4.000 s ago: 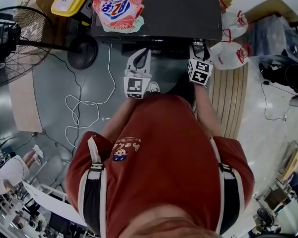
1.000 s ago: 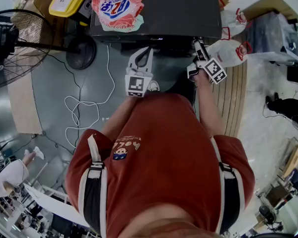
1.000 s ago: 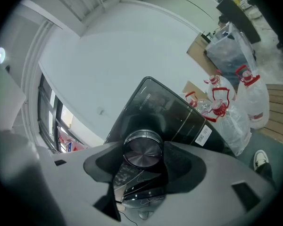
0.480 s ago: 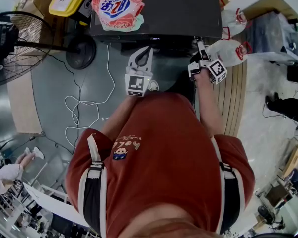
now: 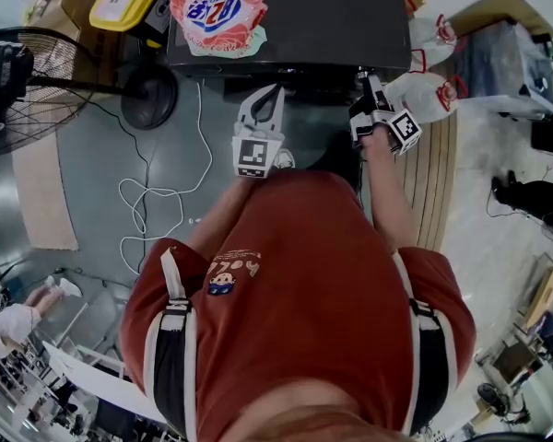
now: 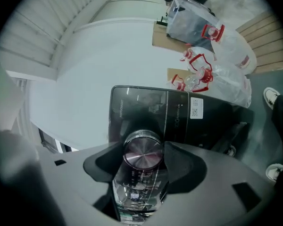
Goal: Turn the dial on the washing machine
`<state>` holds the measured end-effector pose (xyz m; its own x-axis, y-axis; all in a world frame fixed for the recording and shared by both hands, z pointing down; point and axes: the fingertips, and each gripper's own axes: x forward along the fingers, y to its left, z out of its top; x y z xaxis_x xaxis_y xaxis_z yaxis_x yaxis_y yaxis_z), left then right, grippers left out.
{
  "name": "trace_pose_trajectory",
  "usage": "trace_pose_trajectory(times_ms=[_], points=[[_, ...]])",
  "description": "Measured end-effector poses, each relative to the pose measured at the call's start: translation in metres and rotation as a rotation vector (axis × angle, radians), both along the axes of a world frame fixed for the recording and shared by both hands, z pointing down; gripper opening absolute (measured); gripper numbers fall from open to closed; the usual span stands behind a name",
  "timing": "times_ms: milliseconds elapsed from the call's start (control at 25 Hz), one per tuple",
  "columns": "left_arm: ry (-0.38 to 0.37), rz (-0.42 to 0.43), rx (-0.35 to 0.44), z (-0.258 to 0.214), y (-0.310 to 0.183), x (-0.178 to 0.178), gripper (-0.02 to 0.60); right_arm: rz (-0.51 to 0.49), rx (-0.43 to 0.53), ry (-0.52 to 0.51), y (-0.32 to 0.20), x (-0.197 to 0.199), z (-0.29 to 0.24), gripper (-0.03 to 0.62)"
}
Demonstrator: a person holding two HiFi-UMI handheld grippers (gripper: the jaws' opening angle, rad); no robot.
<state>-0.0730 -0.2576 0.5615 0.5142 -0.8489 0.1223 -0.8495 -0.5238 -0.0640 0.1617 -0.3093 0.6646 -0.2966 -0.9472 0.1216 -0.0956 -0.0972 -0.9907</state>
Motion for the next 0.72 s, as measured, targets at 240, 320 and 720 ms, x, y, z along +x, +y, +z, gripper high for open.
trace_pose_trajectory(times_ms=[240, 320, 720], points=[[0.008, 0.004, -0.001, -0.001, 0.0, 0.002, 0.009, -0.038, 0.001, 0.078, 0.003, -0.002, -0.007, 0.32], [0.012, 0.005, -0.002, -0.001, 0.0, 0.003, 0.009, -0.058, -0.013, 0.18, 0.007, 0.0, -0.006, 0.33], [0.025, 0.001, 0.002, 0.0, -0.003, 0.003, 0.009, -0.264, 0.016, 1.126, 0.01, -0.011, -0.025, 0.344]])
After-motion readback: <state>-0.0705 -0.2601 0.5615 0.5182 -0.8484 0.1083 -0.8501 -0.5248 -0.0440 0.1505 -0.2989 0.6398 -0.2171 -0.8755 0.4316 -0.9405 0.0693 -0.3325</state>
